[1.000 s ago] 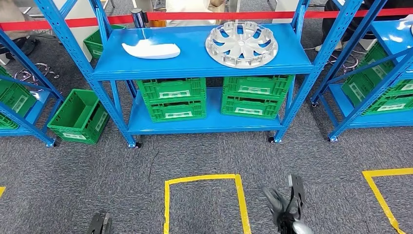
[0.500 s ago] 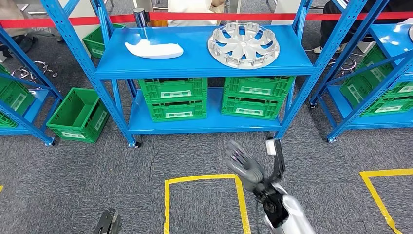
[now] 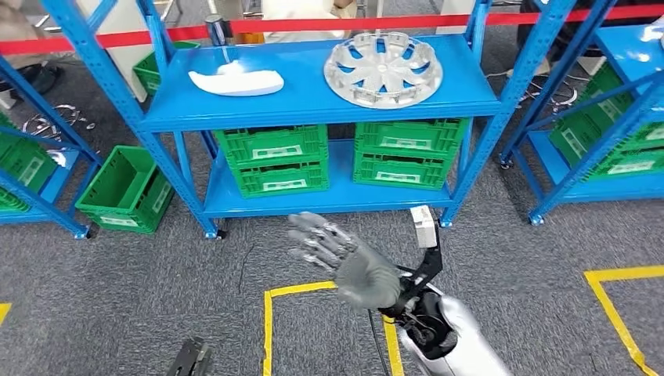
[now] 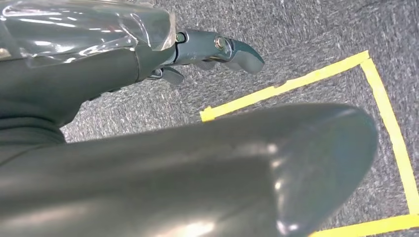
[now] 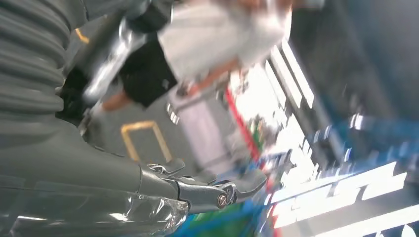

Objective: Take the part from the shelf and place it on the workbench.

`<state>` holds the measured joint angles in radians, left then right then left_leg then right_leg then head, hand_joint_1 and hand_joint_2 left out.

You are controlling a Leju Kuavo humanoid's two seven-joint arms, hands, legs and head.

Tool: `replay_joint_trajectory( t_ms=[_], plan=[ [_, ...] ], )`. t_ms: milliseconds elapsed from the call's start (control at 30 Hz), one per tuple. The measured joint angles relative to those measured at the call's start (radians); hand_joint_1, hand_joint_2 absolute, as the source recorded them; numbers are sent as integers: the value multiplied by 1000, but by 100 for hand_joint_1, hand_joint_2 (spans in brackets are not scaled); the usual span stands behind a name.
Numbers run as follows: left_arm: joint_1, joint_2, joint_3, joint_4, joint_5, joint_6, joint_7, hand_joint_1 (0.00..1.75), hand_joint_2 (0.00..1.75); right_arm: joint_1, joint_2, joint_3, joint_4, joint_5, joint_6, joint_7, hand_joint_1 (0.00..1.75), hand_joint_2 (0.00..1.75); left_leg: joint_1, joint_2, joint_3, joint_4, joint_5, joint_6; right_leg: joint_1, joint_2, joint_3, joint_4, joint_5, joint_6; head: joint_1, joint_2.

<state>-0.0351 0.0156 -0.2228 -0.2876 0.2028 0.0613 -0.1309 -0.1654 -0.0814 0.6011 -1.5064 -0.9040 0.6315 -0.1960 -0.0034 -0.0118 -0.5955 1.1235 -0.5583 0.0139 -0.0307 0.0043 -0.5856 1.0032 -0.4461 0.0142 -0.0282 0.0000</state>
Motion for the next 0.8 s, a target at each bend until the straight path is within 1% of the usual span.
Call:
replay_joint_trajectory(
  t_ms=[33,67,100,133,167,200,233,267,300,333,400,433,467,500,533,567,600,633,667,700,733,767,800],
  plan=[
    [0,1,-6,0,2,3,-3,0,0,-3,-2,14,-14,-8,9,8,0,44,5,0,-35,69,-28,-7,0,0,0,0,-1,-3,-1,0],
    [2,1,-11,0,4,10,-6,0,0,-5,-5,27,-24,-11,9,20,0,0,10,0,-67,128,-45,-13,0,0,1,0,-1,-3,-1,0],
    [3,1,-16,0,7,20,-11,0,0,-6,-8,39,-32,-10,0,34,0,0,15,1,-87,160,-46,-17,0,0,1,1,-2,-3,-1,0],
    [4,1,-21,0,9,35,-17,0,0,-6,-12,49,-39,-5,-16,49,0,0,19,2,-89,150,-25,-19,0,1,2,1,-2,-3,-1,0],
    [4,0,-27,0,11,53,-24,0,0,-6,-15,57,-46,2,-38,65,0,0,22,4,-73,104,11,-19,0,2,4,1,-2,-3,-1,0],
    [4,0,-32,0,13,72,-32,0,0,-6,-18,64,-54,9,-62,82,0,0,24,5,-44,32,53,-18,-1,3,6,0,-3,-3,-1,0],
    [4,1,-36,0,16,89,-38,0,0,-6,-21,69,-63,13,-87,101,0,0,23,6,-15,-35,83,-16,1,4,7,0,-3,-2,-1,0],
    [2,0,-39,0,19,102,-42,0,0,-6,-25,73,-71,12,-111,121,0,0,21,6,7,-85,99,-12,3,5,6,0,-3,1,-1,0],
    [2,0,-43,0,23,109,-44,0,0,-6,-28,77,-78,4,-130,142,0,0,18,6,17,-112,103,-7,5,5,3,0,-2,4,0,0],
    [1,0,-47,0,28,109,-43,0,0,-7,-31,81,-83,-12,-140,163,0,0,14,6,18,-116,99,-3,6,5,1,-1,-1,10,0,0],
    [0,0,-56,-2,37,83,-39,0,0,-9,-39,90,-94,-62,-124,196,0,0,13,8,20,-125,104,10,5,4,-3,-2,0,22,0,0],
    [0,0,-61,-4,39,62,-37,0,0,-13,-44,96,-99,-89,-102,207,0,0,13,9,24,-131,109,18,5,3,-9,10,-7,24,1,0],
    [-2,0,-66,-7,43,42,-35,0,0,-17,-50,102,-103,-111,-78,213,0,0,14,10,28,-138,114,26,5,2,-25,42,-23,21,2,0],
    [-4,0,-71,-10,46,27,-33,0,0,-21,-55,108,-105,-125,-57,216,0,0,15,11,31,-141,117,31,5,1,-52,96,-48,16,4,0],
    [-5,0,-77,-11,49,16,-32,0,0,-23,-60,113,-106,-131,-41,218,0,0,12,11,30,-142,118,34,6,1,-84,166,-76,10,5,0],
    [-6,1,-81,-12,53,10,-31,0,0,-23,-64,117,-106,-132,-28,220,0,0,10,11,30,-142,119,35,6,1,-116,233,-99,7,5,0],
    [-5,1,-86,-13,56,8,-31,0,0,-21,-68,120,-106,-130,-18,221,0,0,7,11,30,-142,118,36,6,1,-137,276,-110,9,5,0],
    [-5,1,-90,-14,59,8,-33,0,0,-19,-71,122,-106,-127,-8,222,0,0,5,10,30,-141,118,37,6,1,-139,281,-106,14,5,0],
    [-4,1,-94,-14,63,11,-35,0,0,-19,-73,124,-106,-124,0,223,0,0,4,9,30,-140,118,36,6,1,-120,242,-87,21,5,0],
    [-4,1,-98,-15,66,15,-38,0,0,-19,-74,126,-106,-123,6,223,0,0,3,8,30,-138,117,35,7,1,-85,172,-61,28,5,0],
    [-4,1,-102,-16,69,19,-41,0,0,-20,-74,127,-107,-122,10,223,0,0,2,8,29,-134,115,32,8,1,-48,99,-37,31,5,0],
    [-5,1,-106,-17,72,22,-43,0,0,-20,-74,128,-107,-122,14,223,0,0,0,7,27,-129,112,28,9,0,-18,41,-19,29,5,0],
    [-4,2,-109,-17,73,24,-45,0,0,-21,-74,129,-108,-122,17,223,0,0,-2,7,24,-126,110,25,11,0,-2,9,-10,25,5,0]
  ],
)
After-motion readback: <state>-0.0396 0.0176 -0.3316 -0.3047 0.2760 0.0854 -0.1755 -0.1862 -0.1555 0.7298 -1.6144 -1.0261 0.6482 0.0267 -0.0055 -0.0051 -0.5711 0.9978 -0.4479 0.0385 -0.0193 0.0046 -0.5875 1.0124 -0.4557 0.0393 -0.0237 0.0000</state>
